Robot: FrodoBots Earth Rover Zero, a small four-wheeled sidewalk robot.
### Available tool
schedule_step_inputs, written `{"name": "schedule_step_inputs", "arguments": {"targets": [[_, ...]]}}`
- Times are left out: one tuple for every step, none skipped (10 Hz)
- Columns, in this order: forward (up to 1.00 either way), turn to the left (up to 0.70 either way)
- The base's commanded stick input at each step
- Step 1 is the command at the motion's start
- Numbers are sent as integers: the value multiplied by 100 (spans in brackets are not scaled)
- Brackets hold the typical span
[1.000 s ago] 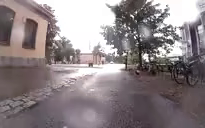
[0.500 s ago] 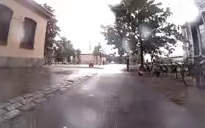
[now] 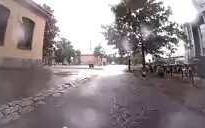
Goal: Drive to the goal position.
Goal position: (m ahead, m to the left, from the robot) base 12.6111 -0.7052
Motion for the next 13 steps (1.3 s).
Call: {"name": "schedule_step_inputs", "arguments": {"targets": [[85,0],[85,0],[85,0],[85,0],[85,0],[85,0],[85,0],[85,0],[85,0],[85,0],[85,0],[85,0],[85,0]]}}
